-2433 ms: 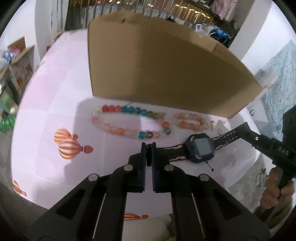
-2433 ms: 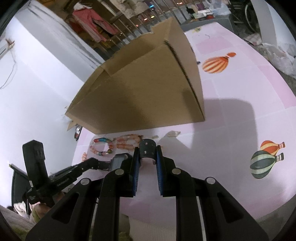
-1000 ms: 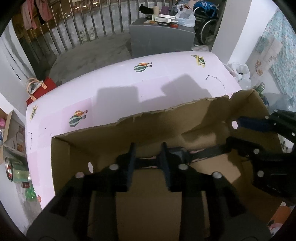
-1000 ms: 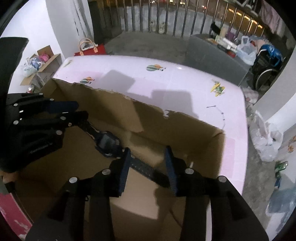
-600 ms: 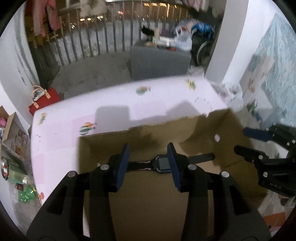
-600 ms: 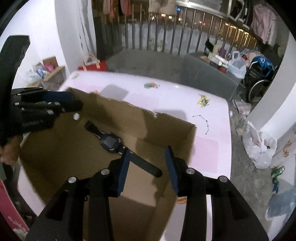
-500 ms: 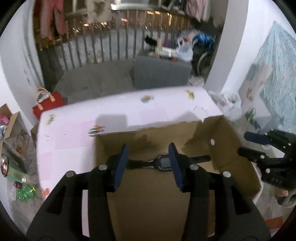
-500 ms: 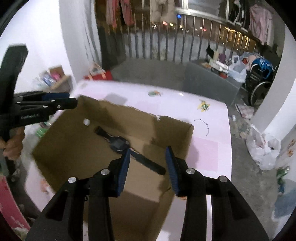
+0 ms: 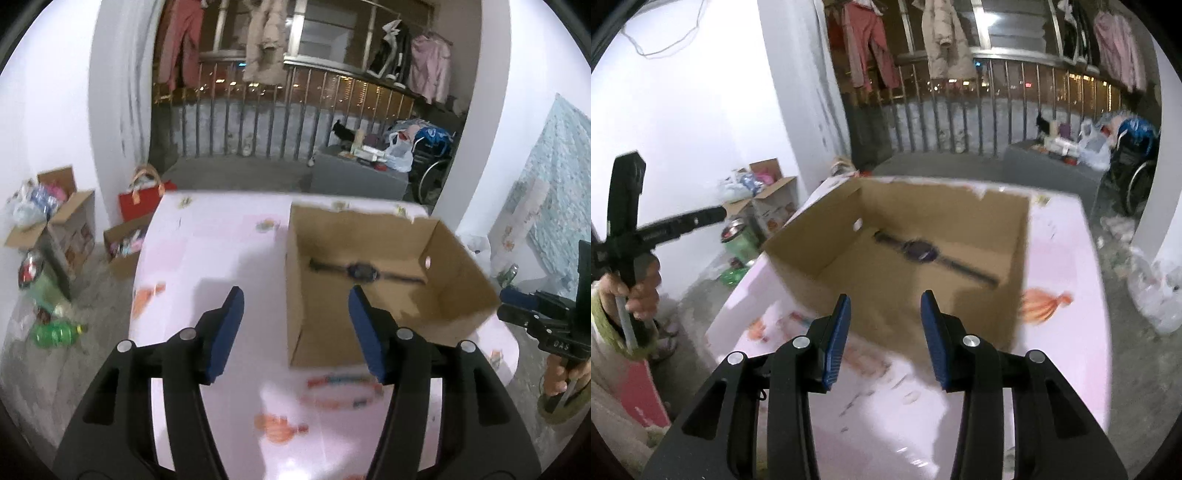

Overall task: Organize jewelry
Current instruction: 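Withdraw the left gripper from the box toward the multicolour bead bracelet, then close the left gripper on the multicolour bead bracelet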

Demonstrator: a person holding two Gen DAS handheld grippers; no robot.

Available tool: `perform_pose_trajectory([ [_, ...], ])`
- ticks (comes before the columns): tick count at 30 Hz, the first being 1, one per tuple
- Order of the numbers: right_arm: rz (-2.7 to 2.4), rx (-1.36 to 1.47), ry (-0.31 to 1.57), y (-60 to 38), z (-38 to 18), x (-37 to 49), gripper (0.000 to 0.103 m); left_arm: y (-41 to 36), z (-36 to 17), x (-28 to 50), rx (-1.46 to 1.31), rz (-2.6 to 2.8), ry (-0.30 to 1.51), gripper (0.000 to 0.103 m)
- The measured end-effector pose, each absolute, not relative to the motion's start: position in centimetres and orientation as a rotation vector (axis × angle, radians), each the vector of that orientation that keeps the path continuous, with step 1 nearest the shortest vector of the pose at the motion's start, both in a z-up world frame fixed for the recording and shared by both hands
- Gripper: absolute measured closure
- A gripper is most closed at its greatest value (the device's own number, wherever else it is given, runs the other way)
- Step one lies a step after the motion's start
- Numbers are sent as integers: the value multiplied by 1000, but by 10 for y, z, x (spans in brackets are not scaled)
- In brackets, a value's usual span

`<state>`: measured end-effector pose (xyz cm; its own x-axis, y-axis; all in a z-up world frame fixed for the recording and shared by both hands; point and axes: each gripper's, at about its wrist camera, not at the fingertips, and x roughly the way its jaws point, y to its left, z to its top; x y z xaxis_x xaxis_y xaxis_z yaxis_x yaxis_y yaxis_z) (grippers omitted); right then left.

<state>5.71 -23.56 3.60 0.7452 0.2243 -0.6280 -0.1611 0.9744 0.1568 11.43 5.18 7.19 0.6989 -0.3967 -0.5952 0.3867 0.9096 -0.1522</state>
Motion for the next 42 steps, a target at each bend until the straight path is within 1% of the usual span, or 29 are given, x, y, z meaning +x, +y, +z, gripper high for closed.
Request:
perform_pose_trajectory([
  [6, 262, 141, 723, -201, -10, 45, 66, 54, 7, 80, -47, -386, 728, 47],
  [11, 269, 182, 801, -182, -46, 52, 69, 32, -38, 85, -8, -371, 803, 47],
  [16, 274, 175, 817, -170, -54, 53, 69, 5, -57, 109, 86, -334, 801, 47],
  [21, 270, 183, 829, -172, -56, 60, 69, -14, -78, 115, 203, -289, 815, 47],
  [28, 286, 161, 838, -169, -59, 69, 69, -14, -84, 95, 285, -255, 786, 46],
  [38, 323, 122, 866, -154, -65, 80, 69, 10, -81, 81, 266, -284, 823, 46],
  [42, 336, 107, 881, -145, -70, 85, 72, 16, -82, 76, 275, -291, 807, 47],
])
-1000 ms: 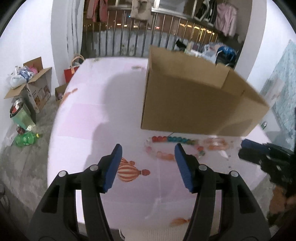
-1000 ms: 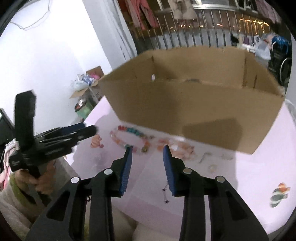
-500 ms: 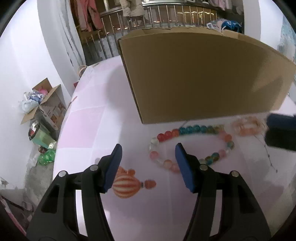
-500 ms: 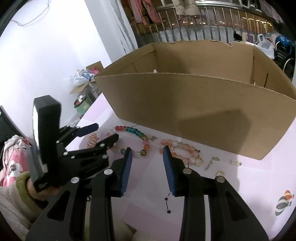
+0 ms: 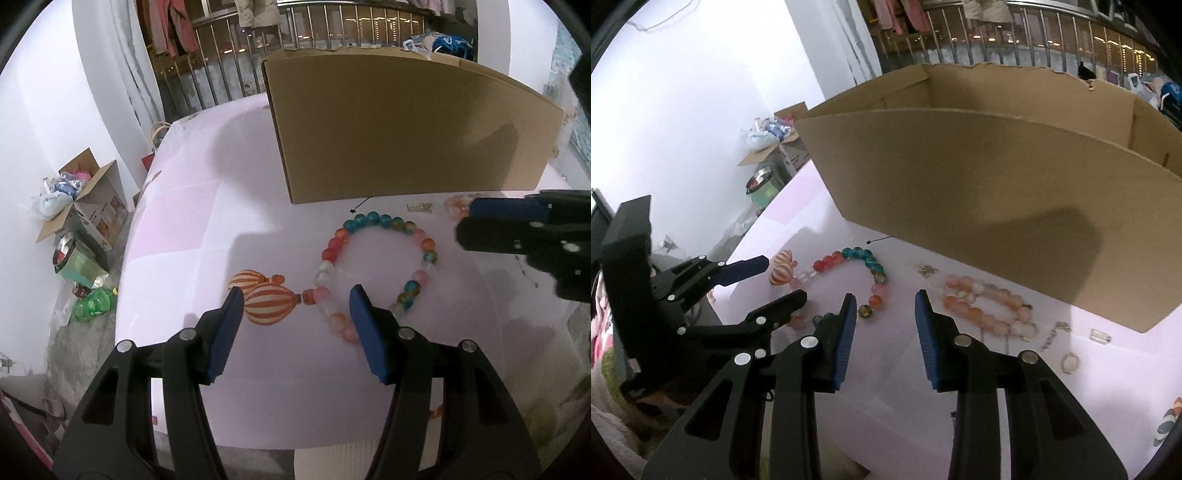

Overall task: Organize jewelry
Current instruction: 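Close the left gripper on the multicolour bead bracelet, then carry the bead bracelet with the left gripper into the box and open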

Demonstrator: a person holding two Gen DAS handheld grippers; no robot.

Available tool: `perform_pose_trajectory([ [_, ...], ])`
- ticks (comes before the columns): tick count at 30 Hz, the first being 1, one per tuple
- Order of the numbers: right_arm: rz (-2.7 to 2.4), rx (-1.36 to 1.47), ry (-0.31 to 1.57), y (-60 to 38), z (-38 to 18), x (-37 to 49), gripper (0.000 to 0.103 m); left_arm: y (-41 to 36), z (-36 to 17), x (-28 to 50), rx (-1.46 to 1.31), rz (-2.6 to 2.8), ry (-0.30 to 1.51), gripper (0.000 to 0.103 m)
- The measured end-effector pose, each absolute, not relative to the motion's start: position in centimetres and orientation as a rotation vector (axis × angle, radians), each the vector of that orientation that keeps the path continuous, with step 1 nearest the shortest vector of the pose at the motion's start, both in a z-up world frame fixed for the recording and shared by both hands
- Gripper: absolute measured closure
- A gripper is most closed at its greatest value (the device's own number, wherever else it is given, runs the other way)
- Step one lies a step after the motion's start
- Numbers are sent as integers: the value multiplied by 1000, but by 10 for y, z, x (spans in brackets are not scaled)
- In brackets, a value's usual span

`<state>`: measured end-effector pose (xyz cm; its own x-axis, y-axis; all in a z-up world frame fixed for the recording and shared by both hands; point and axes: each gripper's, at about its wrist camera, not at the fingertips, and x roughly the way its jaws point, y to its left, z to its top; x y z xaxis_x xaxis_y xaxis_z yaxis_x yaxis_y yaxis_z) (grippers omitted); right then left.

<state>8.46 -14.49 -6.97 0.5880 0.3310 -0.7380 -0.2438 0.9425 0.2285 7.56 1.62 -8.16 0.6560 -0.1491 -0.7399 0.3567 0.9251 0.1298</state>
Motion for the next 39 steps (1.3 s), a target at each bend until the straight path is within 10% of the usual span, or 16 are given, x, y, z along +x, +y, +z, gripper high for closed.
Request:
perform_pose_trajectory([
  [13, 351, 26, 878, -120, -77, 102, 75, 11, -82, 78, 285, -384, 803, 79],
  [39, 316, -51, 848, -110, -78, 103, 93, 4, -83, 82, 290, -367, 785, 95],
])
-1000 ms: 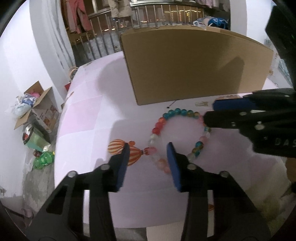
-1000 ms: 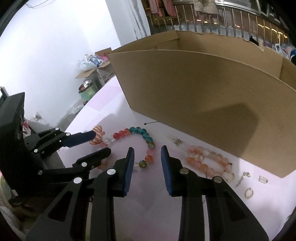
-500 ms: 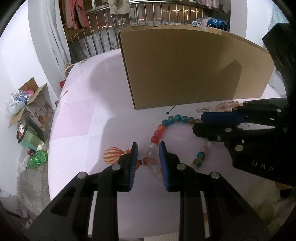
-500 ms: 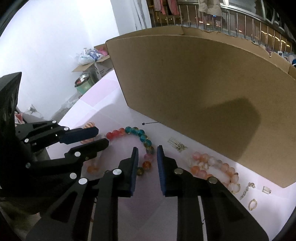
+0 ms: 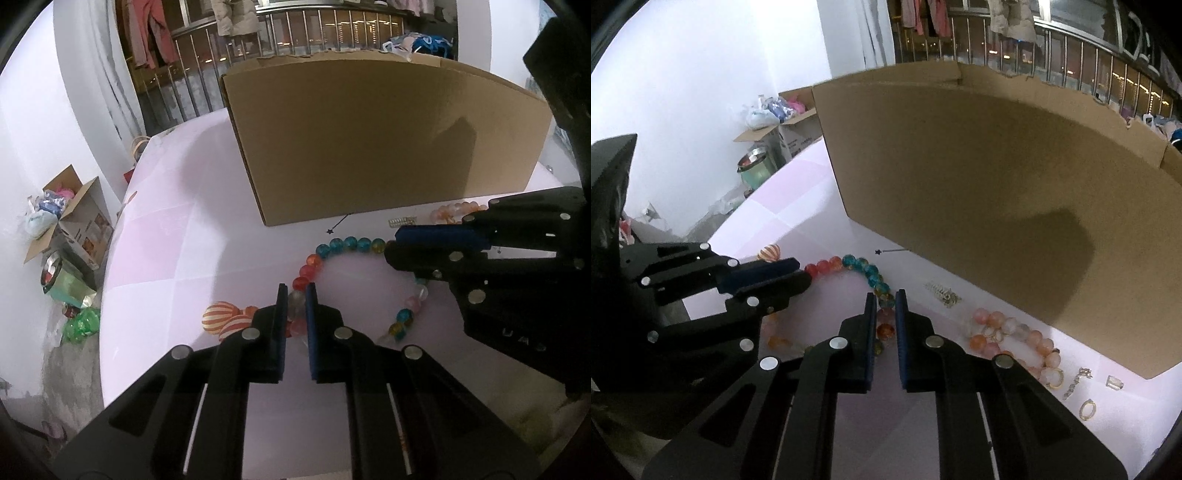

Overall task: Organize jewelry
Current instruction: 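Carry the bead bracelet with the left gripper into the box and open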

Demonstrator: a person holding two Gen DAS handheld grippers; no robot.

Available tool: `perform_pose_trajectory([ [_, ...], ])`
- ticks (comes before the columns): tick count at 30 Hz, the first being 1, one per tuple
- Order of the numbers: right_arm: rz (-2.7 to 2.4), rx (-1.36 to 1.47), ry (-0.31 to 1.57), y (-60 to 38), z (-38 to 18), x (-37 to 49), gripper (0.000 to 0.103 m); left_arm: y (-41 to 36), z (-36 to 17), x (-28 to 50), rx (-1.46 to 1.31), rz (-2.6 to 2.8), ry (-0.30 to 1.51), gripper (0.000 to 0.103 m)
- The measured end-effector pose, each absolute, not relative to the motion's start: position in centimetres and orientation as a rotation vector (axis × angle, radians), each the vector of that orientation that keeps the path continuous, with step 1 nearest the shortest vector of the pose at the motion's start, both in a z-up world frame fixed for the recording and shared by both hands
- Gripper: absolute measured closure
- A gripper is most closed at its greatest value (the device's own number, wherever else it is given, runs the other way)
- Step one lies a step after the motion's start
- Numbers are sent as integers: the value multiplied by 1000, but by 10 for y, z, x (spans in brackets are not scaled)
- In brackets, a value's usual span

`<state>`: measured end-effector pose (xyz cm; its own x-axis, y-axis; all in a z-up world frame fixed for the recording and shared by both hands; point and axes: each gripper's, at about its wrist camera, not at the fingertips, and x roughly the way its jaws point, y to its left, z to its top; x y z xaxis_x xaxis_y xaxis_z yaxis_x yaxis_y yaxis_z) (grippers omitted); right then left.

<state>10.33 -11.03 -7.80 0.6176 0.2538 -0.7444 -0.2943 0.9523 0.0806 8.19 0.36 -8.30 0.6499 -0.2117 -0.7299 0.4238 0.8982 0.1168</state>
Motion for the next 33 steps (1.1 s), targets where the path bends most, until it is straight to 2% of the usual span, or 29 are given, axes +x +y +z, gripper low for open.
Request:
perform_pose_trajectory([
  [13, 328, -21, 776, -117, -56, 83, 93, 6, -45, 55, 239, -338, 715, 95],
  [22, 333, -33, 636, -124, 7, 64, 93, 14, 36, 40, 126, -411, 578, 95],
  [27, 348, -20, 560, -136, 53, 83, 93, 4, 88, 69, 67, -500, 526, 95],
  [33, 350, 45, 637, -165, 75, 142, 93, -18, 98, 134, 15, -553, 599, 95],
])
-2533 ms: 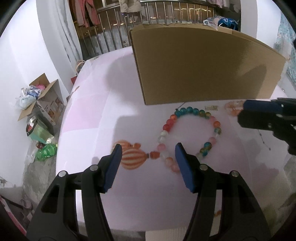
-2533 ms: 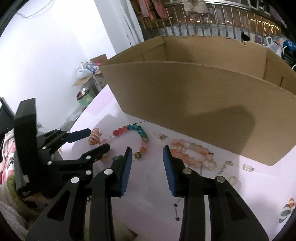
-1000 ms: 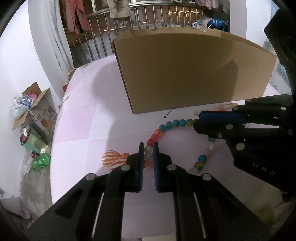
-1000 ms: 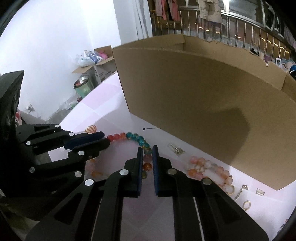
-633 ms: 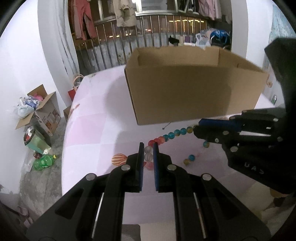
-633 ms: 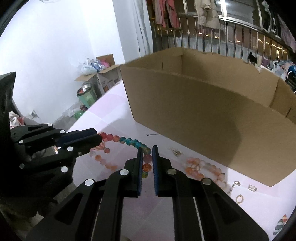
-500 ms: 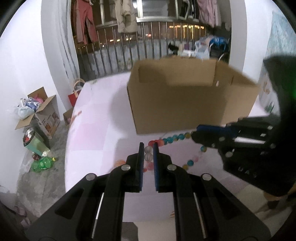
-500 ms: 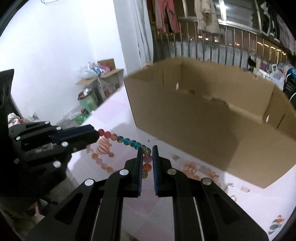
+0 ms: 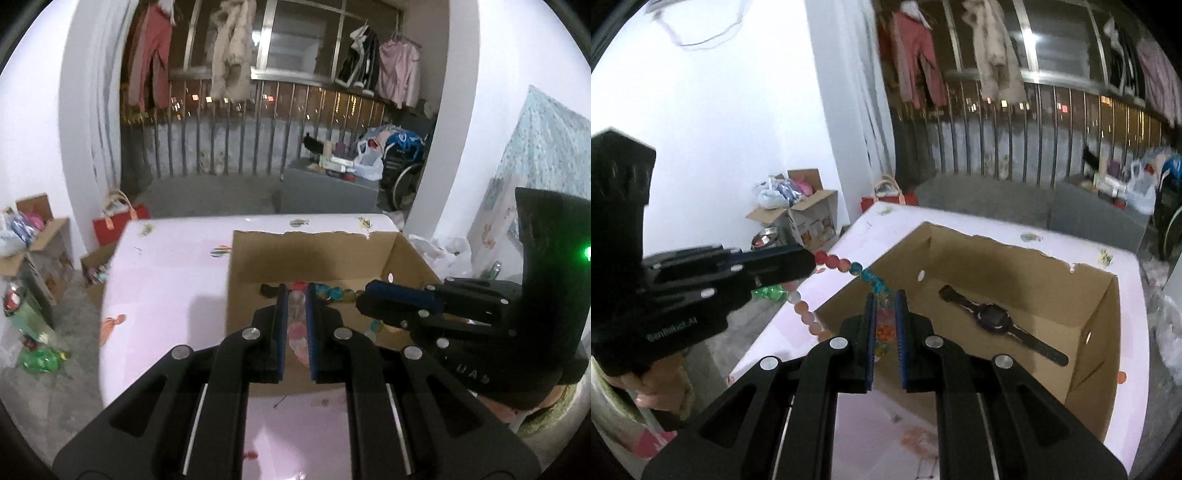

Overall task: Organize jewelry
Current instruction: 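Carry the bead bracelet with the left gripper into the box and open, then move the left gripper back out to the pink bead bracelet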

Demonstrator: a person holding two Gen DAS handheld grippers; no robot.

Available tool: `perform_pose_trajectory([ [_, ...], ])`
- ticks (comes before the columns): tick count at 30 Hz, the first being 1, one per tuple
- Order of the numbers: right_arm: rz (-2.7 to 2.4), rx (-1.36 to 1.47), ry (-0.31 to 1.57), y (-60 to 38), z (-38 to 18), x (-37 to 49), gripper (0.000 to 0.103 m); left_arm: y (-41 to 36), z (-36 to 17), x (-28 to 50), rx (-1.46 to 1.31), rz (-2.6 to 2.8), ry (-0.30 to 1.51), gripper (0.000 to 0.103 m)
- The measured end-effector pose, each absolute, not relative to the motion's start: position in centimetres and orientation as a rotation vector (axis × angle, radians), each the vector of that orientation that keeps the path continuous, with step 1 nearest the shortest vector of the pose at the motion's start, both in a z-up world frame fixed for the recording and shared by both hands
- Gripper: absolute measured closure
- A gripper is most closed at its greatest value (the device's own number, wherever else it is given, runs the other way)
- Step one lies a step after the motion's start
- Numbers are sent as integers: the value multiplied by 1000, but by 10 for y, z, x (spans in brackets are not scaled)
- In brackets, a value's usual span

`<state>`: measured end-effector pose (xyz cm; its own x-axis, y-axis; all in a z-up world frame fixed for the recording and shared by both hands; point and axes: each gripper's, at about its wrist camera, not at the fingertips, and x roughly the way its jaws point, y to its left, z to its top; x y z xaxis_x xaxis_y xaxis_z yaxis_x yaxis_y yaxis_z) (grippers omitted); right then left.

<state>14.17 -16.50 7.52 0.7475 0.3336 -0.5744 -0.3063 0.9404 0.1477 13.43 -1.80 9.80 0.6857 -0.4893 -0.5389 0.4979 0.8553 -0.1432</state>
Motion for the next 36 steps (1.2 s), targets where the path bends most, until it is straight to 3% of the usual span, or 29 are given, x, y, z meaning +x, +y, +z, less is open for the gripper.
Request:
perform_pose_trajectory([
  [11, 323, 167, 1045, -190, 18, 248, 93, -52, 42, 221, 110, -537, 829, 95],
  [19, 315, 184, 1171, -185, -10, 275, 92, -65, 18, 247, 180, -471, 918, 93],
  [22, 305, 183, 1172, -183, -15, 278, 92, -64, 16, 249, 182, -455, 929, 78],
  [27, 286, 198, 1132, -191, -9, 274, 91, -58, 20, 242, 171, -444, 904, 77],
  [34, 279, 208, 1000, -209, 19, 238, 91, -44, 47, 212, 138, -442, 767, 64],
  [36, 277, 204, 933, -217, 32, 217, 86, -38, 57, 199, 128, -449, 716, 62],
])
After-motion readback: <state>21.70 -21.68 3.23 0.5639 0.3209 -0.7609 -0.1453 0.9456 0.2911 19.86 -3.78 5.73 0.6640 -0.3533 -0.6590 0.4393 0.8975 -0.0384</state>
